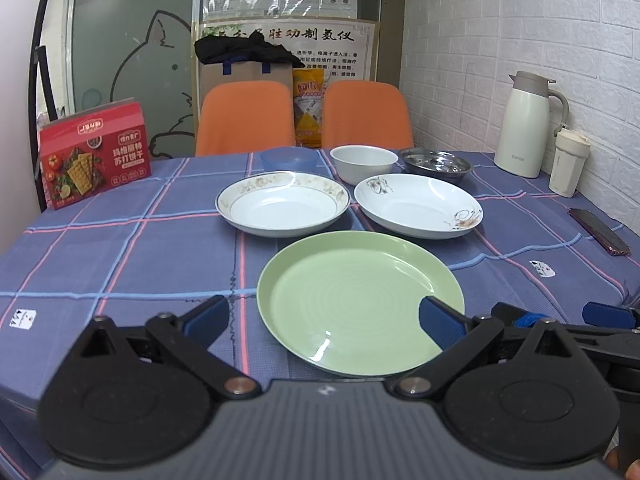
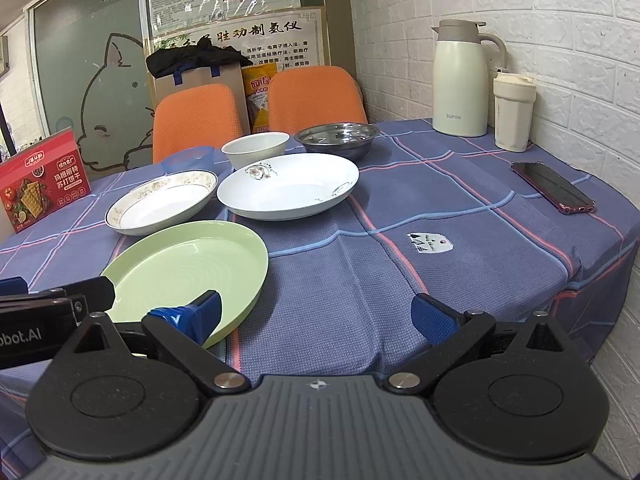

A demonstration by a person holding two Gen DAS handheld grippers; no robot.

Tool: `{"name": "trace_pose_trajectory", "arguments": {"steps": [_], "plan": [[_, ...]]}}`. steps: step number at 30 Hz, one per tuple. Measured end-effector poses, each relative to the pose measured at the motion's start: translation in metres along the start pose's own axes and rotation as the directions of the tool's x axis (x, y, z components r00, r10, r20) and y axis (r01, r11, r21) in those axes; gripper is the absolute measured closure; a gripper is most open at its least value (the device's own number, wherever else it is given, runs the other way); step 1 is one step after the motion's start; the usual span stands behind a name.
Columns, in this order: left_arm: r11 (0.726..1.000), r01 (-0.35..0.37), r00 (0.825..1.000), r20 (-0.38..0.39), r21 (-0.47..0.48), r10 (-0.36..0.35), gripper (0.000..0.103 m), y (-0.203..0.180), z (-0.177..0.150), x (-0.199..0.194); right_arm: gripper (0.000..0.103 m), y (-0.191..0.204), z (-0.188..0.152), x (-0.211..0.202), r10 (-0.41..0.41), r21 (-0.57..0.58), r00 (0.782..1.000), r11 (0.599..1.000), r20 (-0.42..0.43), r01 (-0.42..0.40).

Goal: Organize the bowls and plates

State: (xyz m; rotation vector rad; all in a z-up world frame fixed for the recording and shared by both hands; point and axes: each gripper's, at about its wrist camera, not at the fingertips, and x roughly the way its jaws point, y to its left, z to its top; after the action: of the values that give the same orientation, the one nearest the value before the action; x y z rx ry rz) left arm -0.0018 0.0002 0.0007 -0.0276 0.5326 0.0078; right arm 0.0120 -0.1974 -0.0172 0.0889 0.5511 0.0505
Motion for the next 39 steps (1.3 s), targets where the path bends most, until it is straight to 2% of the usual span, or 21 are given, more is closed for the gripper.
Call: {"name": "trace_pose_trajectory", "arguments": {"steps": [39], "plan": [[1.000, 0.009, 1.000, -0.016, -0.016, -0.009, 0.004, 0.0049, -0.0025, 0.0037, 0.014, 0.0017, 0.0001, 0.0027, -0.005, -0.015, 1.000, 1.000, -0.011, 0.004]]}}
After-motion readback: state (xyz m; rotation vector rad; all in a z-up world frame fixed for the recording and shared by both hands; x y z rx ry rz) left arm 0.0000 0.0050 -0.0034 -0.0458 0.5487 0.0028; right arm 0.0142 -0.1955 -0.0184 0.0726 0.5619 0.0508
